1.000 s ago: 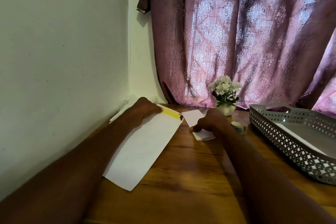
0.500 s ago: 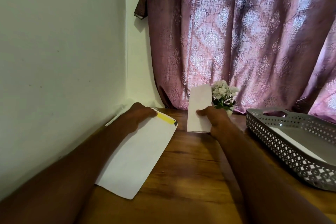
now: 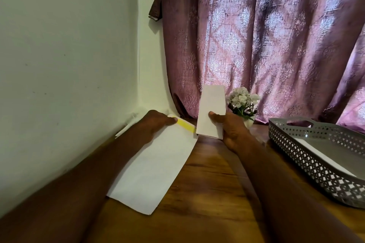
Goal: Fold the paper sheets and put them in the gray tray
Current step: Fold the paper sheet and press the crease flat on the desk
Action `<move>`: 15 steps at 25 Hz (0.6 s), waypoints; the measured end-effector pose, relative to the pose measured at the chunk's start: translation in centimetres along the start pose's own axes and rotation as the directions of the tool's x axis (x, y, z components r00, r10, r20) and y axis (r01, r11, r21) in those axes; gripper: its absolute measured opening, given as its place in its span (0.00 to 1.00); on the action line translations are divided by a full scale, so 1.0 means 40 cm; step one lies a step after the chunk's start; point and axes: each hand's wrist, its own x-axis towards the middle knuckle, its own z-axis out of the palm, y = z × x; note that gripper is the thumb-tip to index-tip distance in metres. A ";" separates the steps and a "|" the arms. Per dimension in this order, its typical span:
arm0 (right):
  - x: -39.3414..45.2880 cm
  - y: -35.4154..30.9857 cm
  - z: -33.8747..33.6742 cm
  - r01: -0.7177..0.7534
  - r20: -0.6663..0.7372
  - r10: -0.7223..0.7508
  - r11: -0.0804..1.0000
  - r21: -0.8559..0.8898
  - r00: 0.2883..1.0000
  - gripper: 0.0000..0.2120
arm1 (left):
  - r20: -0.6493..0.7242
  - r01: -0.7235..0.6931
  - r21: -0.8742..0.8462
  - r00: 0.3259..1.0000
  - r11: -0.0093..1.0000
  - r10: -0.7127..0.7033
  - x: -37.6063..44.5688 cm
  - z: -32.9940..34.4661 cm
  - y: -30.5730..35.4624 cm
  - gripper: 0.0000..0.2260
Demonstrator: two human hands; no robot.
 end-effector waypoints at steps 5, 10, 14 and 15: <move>-0.010 0.014 0.002 0.124 -0.072 -0.135 0.982 -0.139 0.988 0.17 | 0.328 0.118 -0.066 0.940 0.991 -0.090 -0.033 0.006 0.019 0.20; -0.015 0.006 -0.010 0.243 -0.133 -0.260 0.961 -0.136 0.956 0.17 | 0.455 0.090 -0.119 0.890 0.989 -0.026 -0.044 0.031 0.009 0.12; -0.021 -0.001 -0.010 0.286 -0.151 -0.309 0.946 -0.154 0.939 0.15 | 0.402 -0.013 -0.115 0.914 0.993 0.058 -0.050 0.049 0.009 0.16; -0.020 -0.002 -0.010 0.283 -0.153 -0.305 0.947 -0.150 0.940 0.15 | 0.399 -0.032 -0.114 0.914 0.993 0.076 -0.050 0.050 0.009 0.15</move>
